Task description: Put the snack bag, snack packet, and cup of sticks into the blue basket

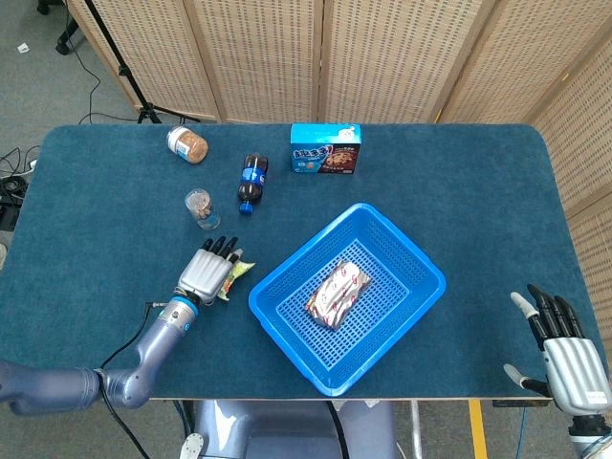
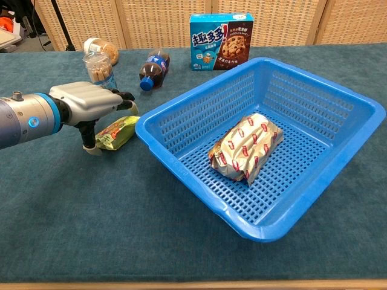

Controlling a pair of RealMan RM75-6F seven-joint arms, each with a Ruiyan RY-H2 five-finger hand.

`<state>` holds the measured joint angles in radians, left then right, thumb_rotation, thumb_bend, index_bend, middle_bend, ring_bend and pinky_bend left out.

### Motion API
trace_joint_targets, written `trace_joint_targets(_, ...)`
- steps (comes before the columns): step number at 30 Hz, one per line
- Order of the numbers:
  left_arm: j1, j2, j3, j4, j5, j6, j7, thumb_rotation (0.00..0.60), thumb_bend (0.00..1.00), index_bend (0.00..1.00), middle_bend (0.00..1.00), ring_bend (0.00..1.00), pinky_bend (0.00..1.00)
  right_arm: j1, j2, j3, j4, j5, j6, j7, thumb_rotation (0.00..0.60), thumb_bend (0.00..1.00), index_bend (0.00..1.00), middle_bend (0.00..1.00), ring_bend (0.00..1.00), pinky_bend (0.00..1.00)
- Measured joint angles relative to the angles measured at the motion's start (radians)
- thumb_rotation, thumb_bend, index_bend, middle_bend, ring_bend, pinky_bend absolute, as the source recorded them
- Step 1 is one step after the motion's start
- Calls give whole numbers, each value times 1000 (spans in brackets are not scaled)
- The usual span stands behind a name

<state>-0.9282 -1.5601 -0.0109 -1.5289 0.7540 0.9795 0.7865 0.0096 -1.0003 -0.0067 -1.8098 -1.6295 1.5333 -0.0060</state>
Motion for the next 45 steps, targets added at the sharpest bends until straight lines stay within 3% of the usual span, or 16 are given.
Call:
trace_joint_targets(4, 23, -25, -3, 37, 71, 46, -36, 600, 270, 516, 177, 228, 321, 1, -1, -1, 0, -1, -3, -3, 600, 131, 90, 0, 0, 0)
trace_joint_targets(10, 59, -48, -10, 81, 139, 100, -61, 600, 316, 693, 311, 316, 378, 0, -1, -1, -2, -1, -1, -6, 600, 131, 90, 0, 0, 0)
trace_joint_targets(20, 68, 2, -62, 32, 176, 133, -55, 600, 322, 719, 321, 320, 379, 0, 1, -1, -4, -1, -1, -6, 600, 131, 90, 0, 0, 0)
trace_joint_targets(30, 65, 81, -140, -152, 268, 190, -90, 600, 316, 719, 321, 320, 379, -4, 3, -4, -9, -12, 8, -9, 600, 131, 90, 0, 0, 0)
trace_joint_targets(38, 48, 56, -155, -252, 322, 192, -87, 600, 295, 719, 321, 320, 379, -9, 7, -5, -11, -18, 19, -5, 600, 131, 90, 0, 0, 0)
trace_joint_targets(41, 35, 26, -159, -272, 317, 180, -71, 600, 273, 648, 288, 318, 379, -11, 10, -4, -11, -20, 25, 2, 600, 131, 90, 0, 0, 0)
trace_joint_targets(44, 21, 18, -159, -293, 283, 148, -57, 600, 237, 351, 86, 190, 348, -13, 13, -4, -10, -20, 29, 9, 600, 131, 90, 0, 0, 0)
trace_joint_targets(45, 15, 19, -159, -305, 255, 131, -50, 600, 226, 232, 26, 105, 310, -13, 13, -4, -9, -20, 30, 12, 600, 131, 90, 0, 0, 0)
